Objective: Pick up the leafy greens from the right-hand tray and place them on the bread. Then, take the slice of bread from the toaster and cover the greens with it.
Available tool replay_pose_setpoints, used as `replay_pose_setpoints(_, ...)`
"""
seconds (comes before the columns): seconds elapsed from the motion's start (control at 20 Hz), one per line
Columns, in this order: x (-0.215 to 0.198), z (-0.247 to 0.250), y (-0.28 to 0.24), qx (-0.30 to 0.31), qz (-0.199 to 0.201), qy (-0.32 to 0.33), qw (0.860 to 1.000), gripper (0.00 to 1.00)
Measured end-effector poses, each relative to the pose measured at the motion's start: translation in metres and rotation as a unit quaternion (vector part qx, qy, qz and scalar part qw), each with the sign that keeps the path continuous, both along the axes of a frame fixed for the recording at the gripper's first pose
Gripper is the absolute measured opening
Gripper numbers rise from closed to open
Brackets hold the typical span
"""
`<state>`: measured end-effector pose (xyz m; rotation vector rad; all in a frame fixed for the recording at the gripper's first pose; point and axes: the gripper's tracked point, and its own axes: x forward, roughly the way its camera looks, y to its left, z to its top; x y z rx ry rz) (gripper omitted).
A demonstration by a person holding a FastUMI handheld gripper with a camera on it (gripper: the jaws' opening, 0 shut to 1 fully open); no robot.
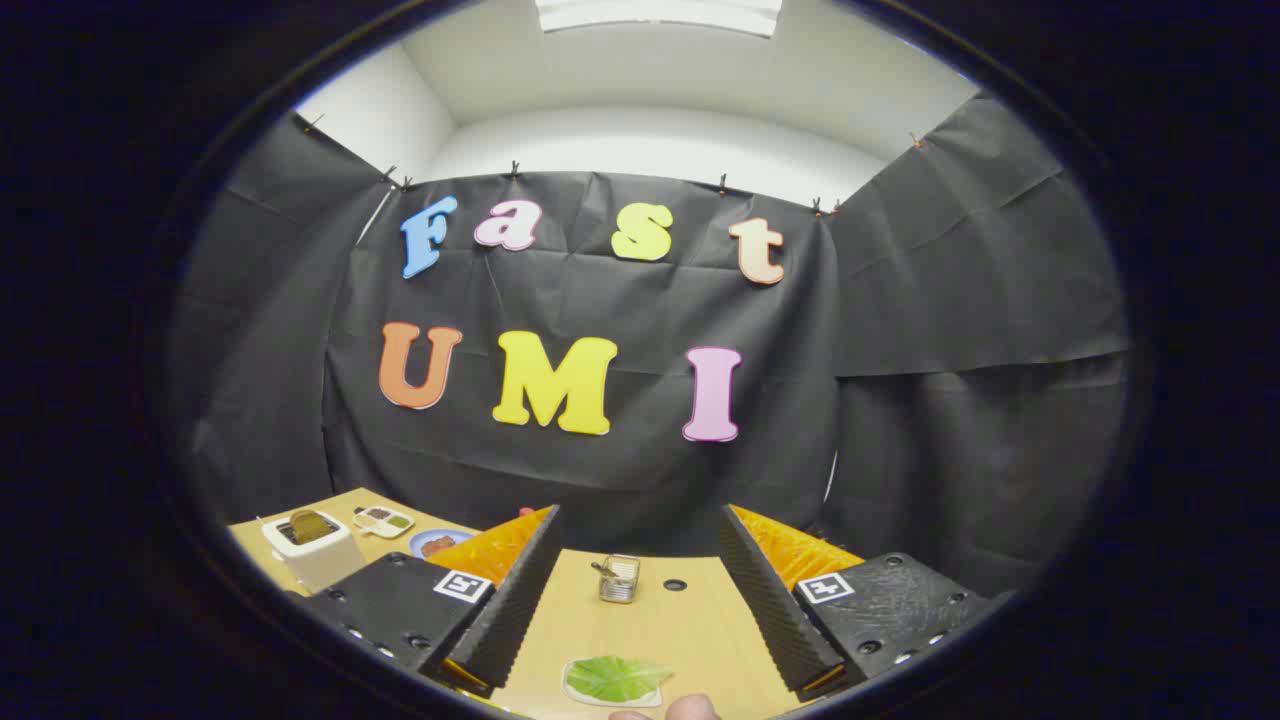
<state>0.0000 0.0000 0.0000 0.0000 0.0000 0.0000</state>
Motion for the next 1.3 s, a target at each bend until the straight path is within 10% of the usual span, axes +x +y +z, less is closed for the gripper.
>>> replay_pose_setpoints(0.9, 0.015, -0.039, -0.025, 0.038, 0.025, 0.053, 0.998, 0.95)
replay_pose_setpoints(1.3, 0.04, -0.154, -0.029, 0.029, 0.061, 0.285, 0.956, 0.95)
